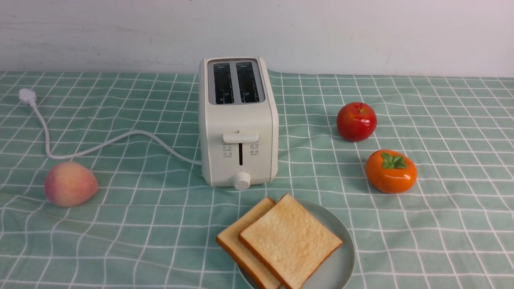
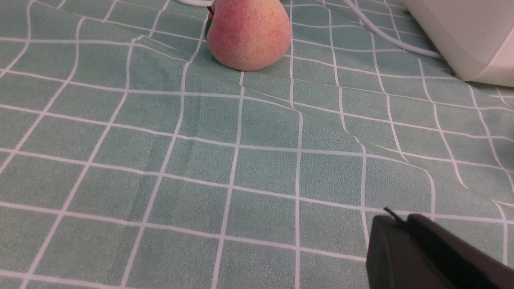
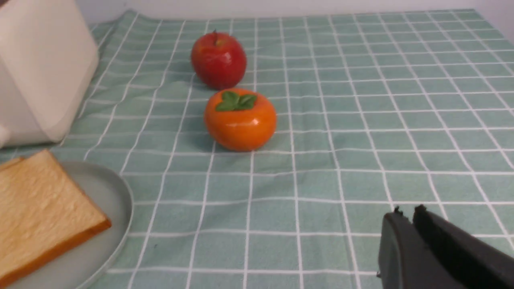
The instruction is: Take toasted bread from bread machine on blue coffee table place on plate.
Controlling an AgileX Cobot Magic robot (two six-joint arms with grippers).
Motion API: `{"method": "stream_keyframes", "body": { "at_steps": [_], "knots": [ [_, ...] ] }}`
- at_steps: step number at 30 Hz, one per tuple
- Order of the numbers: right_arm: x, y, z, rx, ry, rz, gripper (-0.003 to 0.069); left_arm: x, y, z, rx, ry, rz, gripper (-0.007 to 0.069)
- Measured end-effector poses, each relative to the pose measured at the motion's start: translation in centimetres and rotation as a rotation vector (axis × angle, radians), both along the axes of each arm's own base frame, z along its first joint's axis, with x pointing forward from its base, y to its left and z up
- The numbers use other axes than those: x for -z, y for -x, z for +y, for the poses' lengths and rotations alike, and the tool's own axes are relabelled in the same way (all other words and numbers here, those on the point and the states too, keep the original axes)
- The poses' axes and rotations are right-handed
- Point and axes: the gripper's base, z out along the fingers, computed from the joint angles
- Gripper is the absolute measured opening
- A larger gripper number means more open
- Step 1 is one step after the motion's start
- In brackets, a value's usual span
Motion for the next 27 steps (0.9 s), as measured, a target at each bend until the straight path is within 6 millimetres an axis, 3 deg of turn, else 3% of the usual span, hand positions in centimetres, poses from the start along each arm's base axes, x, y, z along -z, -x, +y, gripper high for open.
{"method": "stream_keyframes", "body": {
  "at_steps": [9,18,22,27],
  "knots": [
    [2.4,-0.5,0.7,0.002,-0.081,-0.027,0.0065,0.0,0.0,0.0,0.000,0.000,0.000,0.0038],
    [8.2,0.5,0.4,0.007,0.020,0.090,0.0092,0.0,0.0,0.0,0.000,0.000,0.000,0.0038],
    [7.7,1.1,0.3,0.014,0.002,-0.013,0.0101,0.0,0.0,0.0,-0.001,0.000,-0.003,0.0038],
    [7.7,1.1,0.3,0.011,0.008,-0.014,0.0107,0.0,0.0,0.0,-0.004,-0.002,-0.001,0.0038]
  ]
}}
